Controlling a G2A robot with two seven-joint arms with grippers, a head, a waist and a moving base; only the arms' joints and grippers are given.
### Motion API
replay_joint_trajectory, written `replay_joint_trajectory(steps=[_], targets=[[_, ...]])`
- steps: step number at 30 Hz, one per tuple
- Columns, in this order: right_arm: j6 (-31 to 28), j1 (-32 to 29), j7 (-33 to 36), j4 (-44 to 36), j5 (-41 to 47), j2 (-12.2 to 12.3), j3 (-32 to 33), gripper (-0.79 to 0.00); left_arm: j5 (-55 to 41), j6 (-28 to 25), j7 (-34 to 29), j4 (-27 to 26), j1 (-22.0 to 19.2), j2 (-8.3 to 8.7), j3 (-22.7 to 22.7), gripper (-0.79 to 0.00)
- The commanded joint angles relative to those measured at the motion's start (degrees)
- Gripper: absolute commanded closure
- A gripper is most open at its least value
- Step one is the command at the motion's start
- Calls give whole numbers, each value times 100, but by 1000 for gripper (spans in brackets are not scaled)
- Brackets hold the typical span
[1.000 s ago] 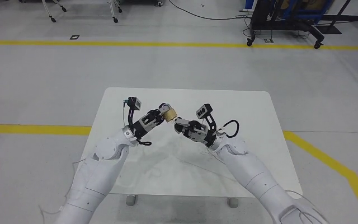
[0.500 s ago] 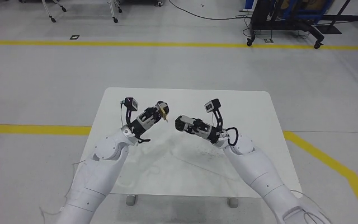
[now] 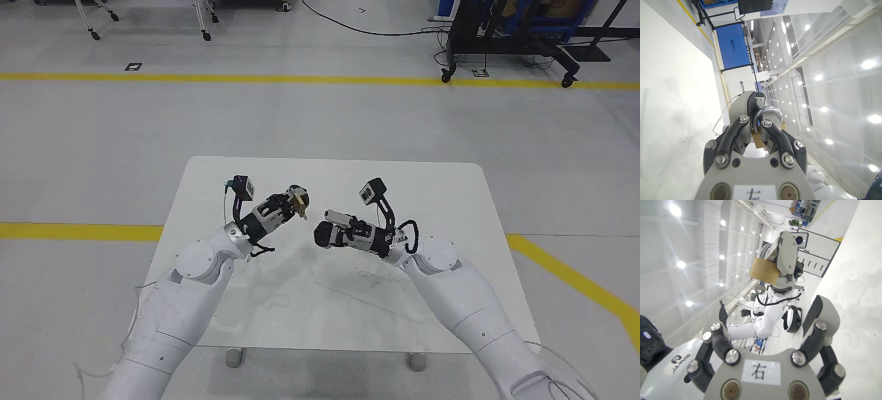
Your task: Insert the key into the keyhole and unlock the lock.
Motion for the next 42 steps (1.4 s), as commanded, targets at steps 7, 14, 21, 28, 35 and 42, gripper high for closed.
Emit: replay_joint_trajectory(steps=[7, 14, 21, 28, 35, 42], targets=[[891, -157, 304, -603, -298, 160, 330, -302, 267, 60, -261, 26, -64, -1, 84, 0], [1267, -83, 36, -724, -650, 179, 285, -246, 411, 107, -241, 26, -93, -12, 121, 0], [1306, 38, 70, -699, -584, 163, 215, -222, 426, 174, -290, 30, -110, -18, 119, 0], [1290, -2, 250, -585, -285, 171, 259, -231, 378, 135, -290, 18, -88, -24, 86, 0], [1292, 15, 301, -433, -267, 170, 209, -68, 368, 147, -328, 28, -89, -28, 72, 0], [1319, 40, 47, -403, -322, 163, 195, 0, 406, 118, -334, 23, -68, -32, 69, 0]])
